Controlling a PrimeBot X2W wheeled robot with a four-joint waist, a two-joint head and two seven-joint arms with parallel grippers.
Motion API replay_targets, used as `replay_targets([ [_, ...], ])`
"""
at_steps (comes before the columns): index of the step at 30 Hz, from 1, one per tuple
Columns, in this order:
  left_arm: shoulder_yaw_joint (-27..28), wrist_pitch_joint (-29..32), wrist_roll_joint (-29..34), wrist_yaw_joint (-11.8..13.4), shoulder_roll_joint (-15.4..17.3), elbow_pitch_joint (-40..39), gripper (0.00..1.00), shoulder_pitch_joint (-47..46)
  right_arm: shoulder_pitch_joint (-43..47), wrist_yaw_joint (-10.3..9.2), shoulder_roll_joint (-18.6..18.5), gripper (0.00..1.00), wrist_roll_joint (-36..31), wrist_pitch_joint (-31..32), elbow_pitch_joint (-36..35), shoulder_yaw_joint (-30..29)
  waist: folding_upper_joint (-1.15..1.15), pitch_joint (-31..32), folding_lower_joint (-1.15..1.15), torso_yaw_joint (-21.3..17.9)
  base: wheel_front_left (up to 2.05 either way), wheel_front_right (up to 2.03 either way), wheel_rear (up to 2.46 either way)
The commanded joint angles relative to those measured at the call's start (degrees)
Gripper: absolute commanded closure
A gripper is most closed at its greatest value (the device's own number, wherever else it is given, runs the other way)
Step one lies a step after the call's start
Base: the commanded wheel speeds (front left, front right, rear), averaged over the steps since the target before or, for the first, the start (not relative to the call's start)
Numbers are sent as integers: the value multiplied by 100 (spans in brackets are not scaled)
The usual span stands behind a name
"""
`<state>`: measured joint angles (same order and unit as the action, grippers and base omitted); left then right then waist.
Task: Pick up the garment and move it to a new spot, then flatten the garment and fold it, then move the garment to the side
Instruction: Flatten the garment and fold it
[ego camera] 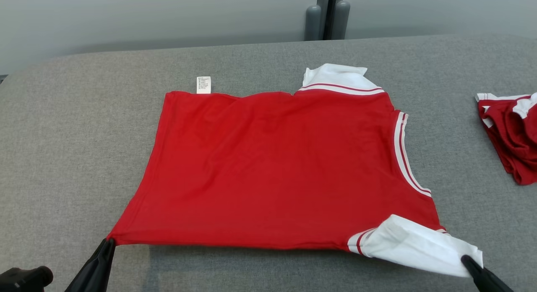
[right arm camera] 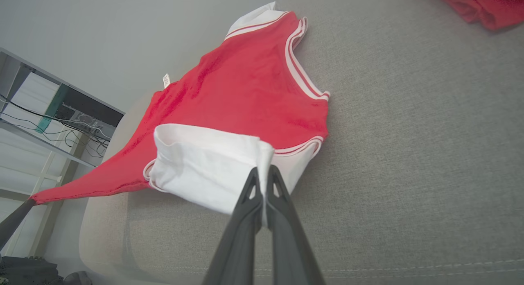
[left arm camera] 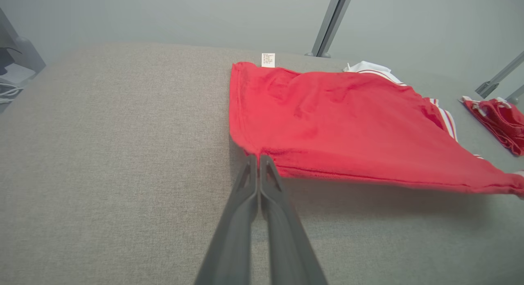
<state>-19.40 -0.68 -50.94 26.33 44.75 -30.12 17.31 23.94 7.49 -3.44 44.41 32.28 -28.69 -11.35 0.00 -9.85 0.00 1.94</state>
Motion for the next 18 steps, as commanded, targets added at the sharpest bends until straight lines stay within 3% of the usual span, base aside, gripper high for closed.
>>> replay_targets([
  [1, 44, 12, 4, 25, 49, -25, 100, 0, -158, 0, 23, 100, -80, 96, -73, -70, 0, -51, 0, 26, 0, 0, 0],
  [7, 76, 46, -23, -168, 75, 134, 100, -363, -836, 0, -13, 100, -455, -11, -154, 113, 0, -257, 0, 22, 0, 0, 0],
  [18, -193, 217, -183, -923, -253, 1155, 100, -1644, -3156, 0, -1376, 100, -777, -670, 1411, 1396, 0, -1050, 0, 30, 0, 0, 0],
])
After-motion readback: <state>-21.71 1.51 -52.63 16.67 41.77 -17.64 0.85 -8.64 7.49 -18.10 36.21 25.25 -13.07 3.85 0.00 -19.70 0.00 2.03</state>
